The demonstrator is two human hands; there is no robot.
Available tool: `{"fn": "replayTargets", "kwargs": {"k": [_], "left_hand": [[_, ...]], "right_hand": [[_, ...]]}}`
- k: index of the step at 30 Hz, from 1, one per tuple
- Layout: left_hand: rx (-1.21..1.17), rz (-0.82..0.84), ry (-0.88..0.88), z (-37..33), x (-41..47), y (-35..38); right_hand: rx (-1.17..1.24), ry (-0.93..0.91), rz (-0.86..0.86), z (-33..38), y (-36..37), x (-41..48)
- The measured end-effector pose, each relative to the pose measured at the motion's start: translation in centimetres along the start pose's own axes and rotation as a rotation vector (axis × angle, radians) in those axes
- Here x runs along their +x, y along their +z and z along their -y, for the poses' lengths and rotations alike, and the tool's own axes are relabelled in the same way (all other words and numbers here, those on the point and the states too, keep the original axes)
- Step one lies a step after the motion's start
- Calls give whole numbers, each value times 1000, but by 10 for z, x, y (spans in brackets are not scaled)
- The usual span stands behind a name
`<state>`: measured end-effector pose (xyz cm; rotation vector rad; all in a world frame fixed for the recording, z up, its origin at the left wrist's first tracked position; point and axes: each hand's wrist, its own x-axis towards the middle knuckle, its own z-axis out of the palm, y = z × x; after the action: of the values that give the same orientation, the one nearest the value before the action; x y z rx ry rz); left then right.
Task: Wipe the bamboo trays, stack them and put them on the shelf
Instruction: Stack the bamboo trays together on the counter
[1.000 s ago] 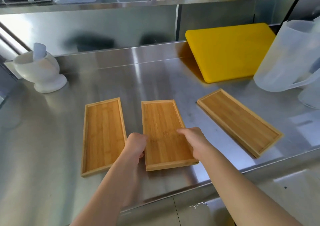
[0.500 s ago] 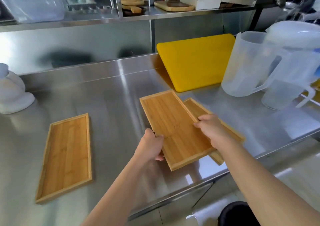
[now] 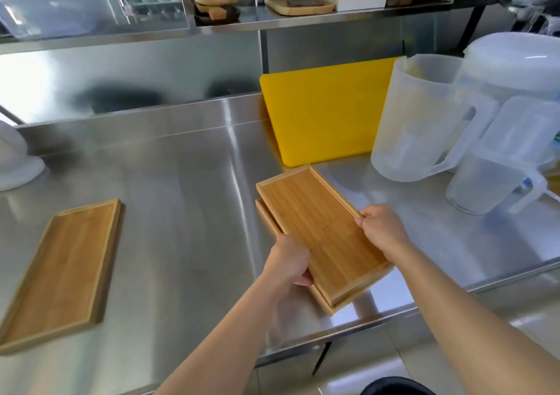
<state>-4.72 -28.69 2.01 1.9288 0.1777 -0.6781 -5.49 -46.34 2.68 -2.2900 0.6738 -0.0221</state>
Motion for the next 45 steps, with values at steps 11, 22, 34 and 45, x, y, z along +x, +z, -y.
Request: {"fn": "replayTargets", "kwargs": {"k": [11,22,34,45], "left_hand": [[377,-135,-51,3,2,18],[-26,-151,12,28,-15,20],[-419,-223,27,48,-17,-8],[-397,-254,117,108,-14,-125]], "right_hand": [[-45,-77,-5,-21,16,11],[51,-109,67,-30,26,12],[153,-108,99,-3,66,-5],[132,-206,202,76,143,-24]]}}
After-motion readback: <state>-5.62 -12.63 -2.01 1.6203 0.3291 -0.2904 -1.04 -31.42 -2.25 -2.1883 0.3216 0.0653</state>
